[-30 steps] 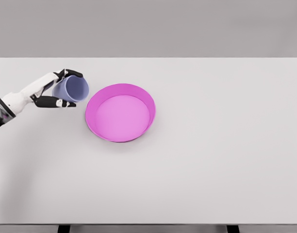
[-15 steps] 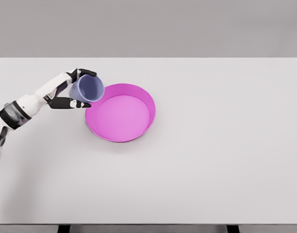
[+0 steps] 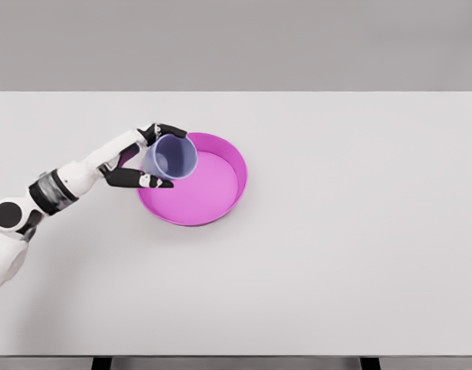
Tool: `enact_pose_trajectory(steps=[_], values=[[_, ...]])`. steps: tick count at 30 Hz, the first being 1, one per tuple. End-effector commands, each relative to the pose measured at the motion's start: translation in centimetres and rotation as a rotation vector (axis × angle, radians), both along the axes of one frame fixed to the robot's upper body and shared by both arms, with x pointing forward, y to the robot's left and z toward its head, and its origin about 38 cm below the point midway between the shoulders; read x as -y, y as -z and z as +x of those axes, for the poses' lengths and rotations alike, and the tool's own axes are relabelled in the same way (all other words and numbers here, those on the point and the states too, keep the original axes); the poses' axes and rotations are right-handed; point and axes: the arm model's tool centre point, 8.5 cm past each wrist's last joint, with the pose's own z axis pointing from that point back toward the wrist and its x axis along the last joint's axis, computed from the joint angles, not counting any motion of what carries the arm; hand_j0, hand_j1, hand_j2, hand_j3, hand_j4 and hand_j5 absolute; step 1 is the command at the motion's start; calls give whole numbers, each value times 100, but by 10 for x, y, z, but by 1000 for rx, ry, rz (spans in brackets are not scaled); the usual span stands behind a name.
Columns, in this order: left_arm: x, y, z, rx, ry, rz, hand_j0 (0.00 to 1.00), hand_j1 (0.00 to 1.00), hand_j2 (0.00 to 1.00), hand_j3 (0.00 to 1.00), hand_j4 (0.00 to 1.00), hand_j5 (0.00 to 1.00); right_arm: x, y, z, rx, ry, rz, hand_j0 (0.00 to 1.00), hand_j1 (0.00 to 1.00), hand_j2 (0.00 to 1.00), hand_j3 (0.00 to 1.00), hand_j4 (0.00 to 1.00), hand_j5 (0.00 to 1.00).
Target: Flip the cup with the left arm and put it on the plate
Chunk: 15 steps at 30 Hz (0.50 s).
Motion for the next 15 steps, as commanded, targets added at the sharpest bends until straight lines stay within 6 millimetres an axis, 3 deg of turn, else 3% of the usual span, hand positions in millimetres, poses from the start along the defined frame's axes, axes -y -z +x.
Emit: enact_pose_trajectory(steps=[1, 6, 8, 15], values=[[13, 4, -3, -21, 26, -36, 65, 65, 65, 65, 65, 65, 0, 0, 0, 0, 0, 0, 100, 100, 100, 100, 100, 100], [29, 18, -10, -52, 39, -75, 64, 64, 64, 64, 64, 64, 0, 0, 0, 0, 0, 0, 100, 100, 100, 100, 100, 100], [42, 17, -11, -50, 57, -101, 64, 64, 64, 64, 64, 64, 0, 0, 0, 0, 0, 0, 100, 100, 100, 100, 100, 100], [59, 20, -12, -69, 68, -173, 65, 65, 65, 65, 65, 65, 0, 0, 0, 1, 0, 0, 100, 100, 100, 100, 100, 100]])
